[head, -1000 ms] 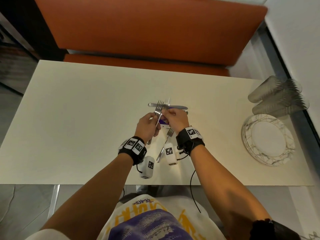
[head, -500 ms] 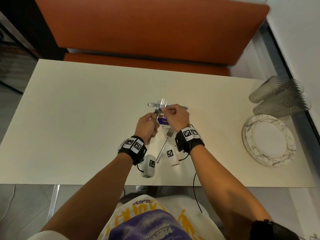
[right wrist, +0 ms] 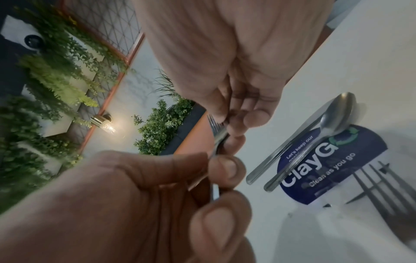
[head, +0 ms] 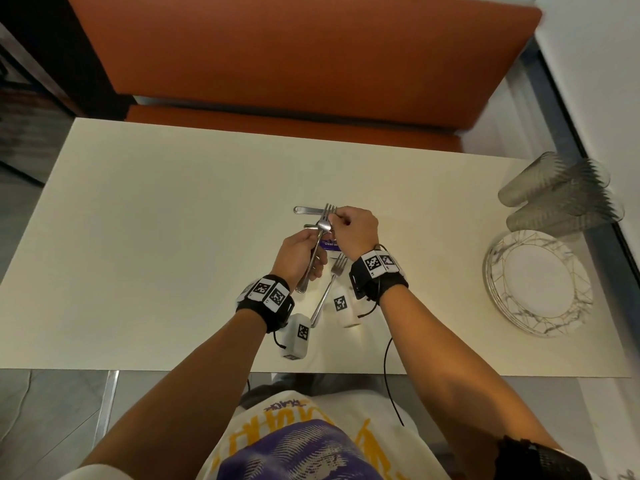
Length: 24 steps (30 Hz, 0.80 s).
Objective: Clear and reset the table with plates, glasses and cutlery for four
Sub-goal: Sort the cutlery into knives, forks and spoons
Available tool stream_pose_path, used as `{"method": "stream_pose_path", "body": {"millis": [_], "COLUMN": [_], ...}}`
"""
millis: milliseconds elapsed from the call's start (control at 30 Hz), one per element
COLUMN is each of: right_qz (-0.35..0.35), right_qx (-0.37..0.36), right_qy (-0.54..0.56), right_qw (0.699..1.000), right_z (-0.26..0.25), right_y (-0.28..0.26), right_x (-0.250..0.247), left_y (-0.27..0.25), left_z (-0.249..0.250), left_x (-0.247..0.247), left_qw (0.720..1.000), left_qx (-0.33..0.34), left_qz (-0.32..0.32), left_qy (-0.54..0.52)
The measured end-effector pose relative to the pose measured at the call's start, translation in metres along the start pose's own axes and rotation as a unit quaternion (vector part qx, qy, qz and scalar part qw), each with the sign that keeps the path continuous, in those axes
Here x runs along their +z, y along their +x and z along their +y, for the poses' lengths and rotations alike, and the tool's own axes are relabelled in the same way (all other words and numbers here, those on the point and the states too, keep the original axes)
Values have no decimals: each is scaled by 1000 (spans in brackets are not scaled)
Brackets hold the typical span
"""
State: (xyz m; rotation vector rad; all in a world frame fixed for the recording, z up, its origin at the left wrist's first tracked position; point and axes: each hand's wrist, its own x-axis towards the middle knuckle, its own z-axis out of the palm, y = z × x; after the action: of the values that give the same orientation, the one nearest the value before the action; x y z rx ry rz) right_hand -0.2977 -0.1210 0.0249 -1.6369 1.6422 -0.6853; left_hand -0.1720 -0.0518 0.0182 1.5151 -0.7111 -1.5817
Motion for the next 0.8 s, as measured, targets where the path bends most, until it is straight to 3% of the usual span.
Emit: {"method": "stream_pose_path", "body": {"millis": [267,533,667,800], "right_qz": [-12,-36,-69,-146], "right_qx": [-3,16,74,105], "right_qy": [-18,8,-96,-226], "right_qw": [1000,999,990,957], "right_z": [1,17,56,90], "right_y": [6,15,13,4], "right_x": [-3,-3,4,16], "left_y": [4,20,25,28], "left_z": [-2,-14,-23,-34], "left_x": [4,0,-7,-12], "left_qw": [996,984,980,979], "left_qx": [42,34,-5,-39], "left_qz": [26,65,94,106], "left_qy": [77,163,177,168]}}
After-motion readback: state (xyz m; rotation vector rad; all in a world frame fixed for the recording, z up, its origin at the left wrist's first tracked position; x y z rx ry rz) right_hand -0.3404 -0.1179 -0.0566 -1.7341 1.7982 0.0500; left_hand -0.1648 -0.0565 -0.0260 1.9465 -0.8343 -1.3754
